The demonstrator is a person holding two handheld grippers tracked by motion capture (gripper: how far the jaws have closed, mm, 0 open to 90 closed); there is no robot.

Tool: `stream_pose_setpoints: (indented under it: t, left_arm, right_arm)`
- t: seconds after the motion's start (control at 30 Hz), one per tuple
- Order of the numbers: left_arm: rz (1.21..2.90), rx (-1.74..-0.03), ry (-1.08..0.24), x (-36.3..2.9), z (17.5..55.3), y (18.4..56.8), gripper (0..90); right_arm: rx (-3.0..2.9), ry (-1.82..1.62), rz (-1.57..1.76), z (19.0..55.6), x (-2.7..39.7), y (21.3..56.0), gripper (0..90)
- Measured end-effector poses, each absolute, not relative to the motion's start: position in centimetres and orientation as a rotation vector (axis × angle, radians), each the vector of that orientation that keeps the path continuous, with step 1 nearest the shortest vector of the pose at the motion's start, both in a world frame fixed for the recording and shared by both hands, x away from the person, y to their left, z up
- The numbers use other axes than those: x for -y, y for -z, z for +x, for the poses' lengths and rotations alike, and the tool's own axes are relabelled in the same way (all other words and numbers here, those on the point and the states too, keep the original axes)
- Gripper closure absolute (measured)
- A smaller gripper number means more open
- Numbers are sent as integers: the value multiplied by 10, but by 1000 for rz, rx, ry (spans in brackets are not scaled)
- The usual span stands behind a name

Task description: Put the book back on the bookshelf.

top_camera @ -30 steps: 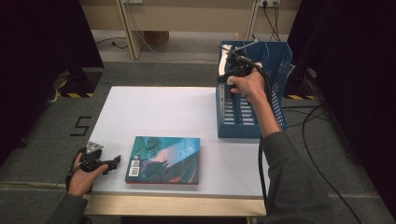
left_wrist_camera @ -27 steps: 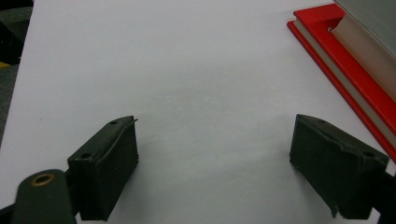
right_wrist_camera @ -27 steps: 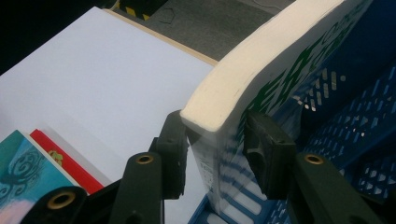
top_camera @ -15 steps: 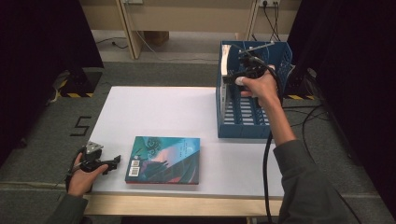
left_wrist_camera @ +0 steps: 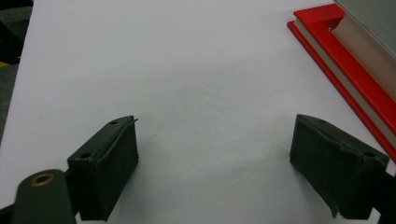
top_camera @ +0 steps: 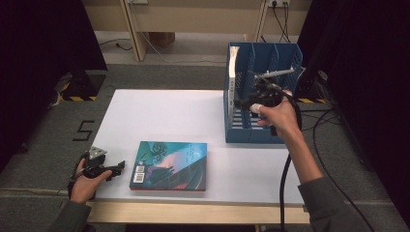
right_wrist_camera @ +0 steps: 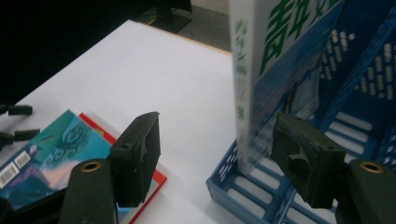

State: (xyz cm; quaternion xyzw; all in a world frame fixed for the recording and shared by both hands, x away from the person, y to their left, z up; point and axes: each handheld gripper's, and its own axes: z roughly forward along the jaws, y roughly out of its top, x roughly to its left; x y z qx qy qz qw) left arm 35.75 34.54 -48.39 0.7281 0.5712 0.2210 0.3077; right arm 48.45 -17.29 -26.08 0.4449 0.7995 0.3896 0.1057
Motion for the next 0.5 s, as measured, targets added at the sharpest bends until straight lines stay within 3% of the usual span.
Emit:
stream_pose_setpoints:
  t: [0.5]
  left_arm:
    - [1925,-1509,-581,-346,358,484,141]
  right_arm:
    - [-2386,-1224,1303,452,164,310,290]
